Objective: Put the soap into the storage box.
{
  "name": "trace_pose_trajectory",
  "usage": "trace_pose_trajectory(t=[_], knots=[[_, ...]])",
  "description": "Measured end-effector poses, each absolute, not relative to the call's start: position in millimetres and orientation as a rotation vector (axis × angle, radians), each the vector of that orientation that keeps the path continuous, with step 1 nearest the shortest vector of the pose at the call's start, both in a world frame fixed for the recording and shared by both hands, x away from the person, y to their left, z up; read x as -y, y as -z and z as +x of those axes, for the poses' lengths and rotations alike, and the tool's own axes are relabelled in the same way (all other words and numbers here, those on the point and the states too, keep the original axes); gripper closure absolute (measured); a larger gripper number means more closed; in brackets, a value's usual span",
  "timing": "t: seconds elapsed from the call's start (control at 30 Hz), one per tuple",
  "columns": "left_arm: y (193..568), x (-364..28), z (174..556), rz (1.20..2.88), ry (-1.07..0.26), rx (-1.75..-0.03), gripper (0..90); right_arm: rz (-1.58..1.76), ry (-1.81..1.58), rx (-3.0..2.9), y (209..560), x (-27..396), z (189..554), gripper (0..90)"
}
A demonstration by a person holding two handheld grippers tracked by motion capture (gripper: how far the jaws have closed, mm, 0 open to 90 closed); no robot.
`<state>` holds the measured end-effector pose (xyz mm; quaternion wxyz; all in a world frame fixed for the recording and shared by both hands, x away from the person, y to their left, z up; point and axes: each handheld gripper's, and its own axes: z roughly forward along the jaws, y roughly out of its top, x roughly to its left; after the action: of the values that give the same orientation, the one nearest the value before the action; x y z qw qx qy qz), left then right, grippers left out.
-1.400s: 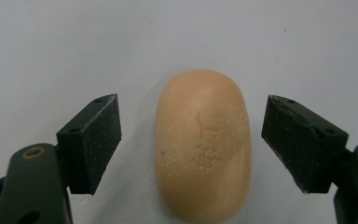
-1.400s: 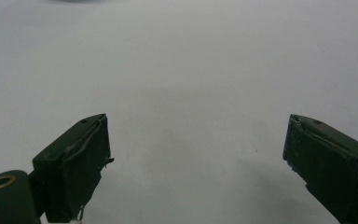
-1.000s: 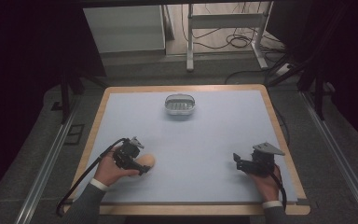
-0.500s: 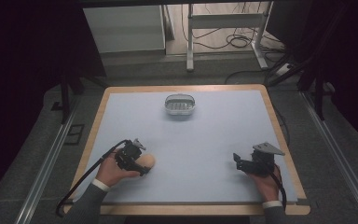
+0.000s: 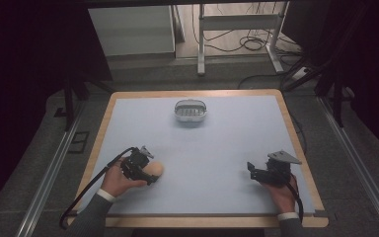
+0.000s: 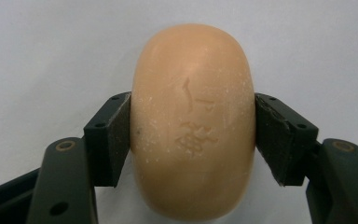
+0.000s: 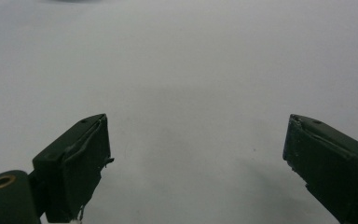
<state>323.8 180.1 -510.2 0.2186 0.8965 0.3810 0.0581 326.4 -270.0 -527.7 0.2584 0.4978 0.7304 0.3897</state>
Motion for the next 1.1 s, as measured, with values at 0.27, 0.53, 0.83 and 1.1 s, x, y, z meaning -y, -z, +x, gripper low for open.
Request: trace_pose_trajectory(t=[0.27, 0.53, 0.83, 1.1], knots=[[500, -182, 328, 2.463, -0.172, -1.046, 33.0, 1.352, -1.059, -1.979, 528, 270, 326, 7.3], [495, -181, 332, 2.460, -0.177, -1.037, 33.0, 1.352, -1.059, -1.979, 528, 270, 326, 7.3], [487, -181, 336, 2.450, -0.189, -1.031, 32.9, 1.353, -1.060, -1.979, 528, 270, 326, 7.3], [480, -180, 341, 2.439, -0.209, -1.036, 32.9, 1.353, -1.061, -1.979, 528, 270, 326, 7.3]])
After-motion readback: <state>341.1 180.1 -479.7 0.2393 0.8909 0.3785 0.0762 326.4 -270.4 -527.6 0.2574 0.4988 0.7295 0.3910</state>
